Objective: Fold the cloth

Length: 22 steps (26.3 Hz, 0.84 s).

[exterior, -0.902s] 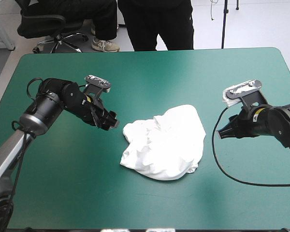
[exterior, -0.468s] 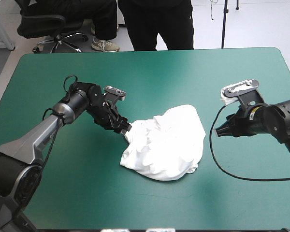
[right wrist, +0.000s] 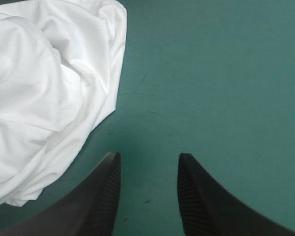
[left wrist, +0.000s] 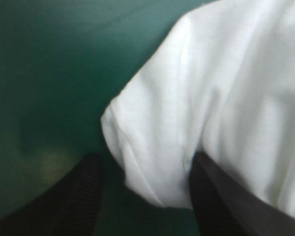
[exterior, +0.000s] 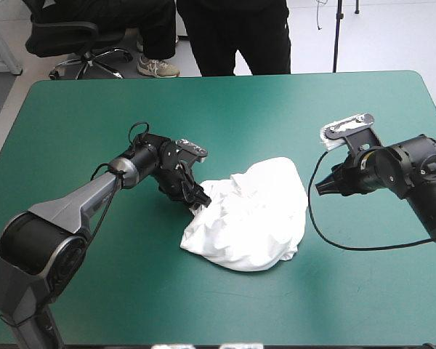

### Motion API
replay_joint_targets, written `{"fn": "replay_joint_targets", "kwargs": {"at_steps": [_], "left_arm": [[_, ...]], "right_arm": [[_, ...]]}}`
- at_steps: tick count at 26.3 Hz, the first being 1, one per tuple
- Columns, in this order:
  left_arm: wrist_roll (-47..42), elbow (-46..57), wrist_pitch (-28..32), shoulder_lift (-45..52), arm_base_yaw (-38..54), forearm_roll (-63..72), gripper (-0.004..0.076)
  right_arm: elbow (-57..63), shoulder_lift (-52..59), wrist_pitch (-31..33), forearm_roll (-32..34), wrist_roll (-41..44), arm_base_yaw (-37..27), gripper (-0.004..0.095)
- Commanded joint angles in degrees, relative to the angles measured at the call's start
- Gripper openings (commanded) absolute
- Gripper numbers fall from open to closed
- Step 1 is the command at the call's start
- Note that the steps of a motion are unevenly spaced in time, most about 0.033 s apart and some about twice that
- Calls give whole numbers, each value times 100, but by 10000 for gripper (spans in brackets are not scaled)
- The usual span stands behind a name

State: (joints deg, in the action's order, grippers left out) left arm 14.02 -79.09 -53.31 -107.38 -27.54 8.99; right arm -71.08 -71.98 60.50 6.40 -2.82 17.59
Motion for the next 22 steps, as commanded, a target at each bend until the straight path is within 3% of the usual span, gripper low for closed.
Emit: {"fn": "replay_joint_targets", "kwargs": {"at_steps": [1, 11, 17, 22], "left_arm": [[-64, -134, 90, 216, -65, 178, 291], [1, -134, 113, 216, -128, 271, -13], [-43, -134, 111, 216, -165, 271, -18], [-43, -134, -3, 216, -165, 259, -18]], "right_arm": [[-149, -25, -271, 275, -27, -37, 365], [-149, -947, -766, 13, -120, -27, 367], [-149, -1598, -935, -521, -551, 55, 366], [-149, -2063, -1242, -587, -592, 260, 367]]}}
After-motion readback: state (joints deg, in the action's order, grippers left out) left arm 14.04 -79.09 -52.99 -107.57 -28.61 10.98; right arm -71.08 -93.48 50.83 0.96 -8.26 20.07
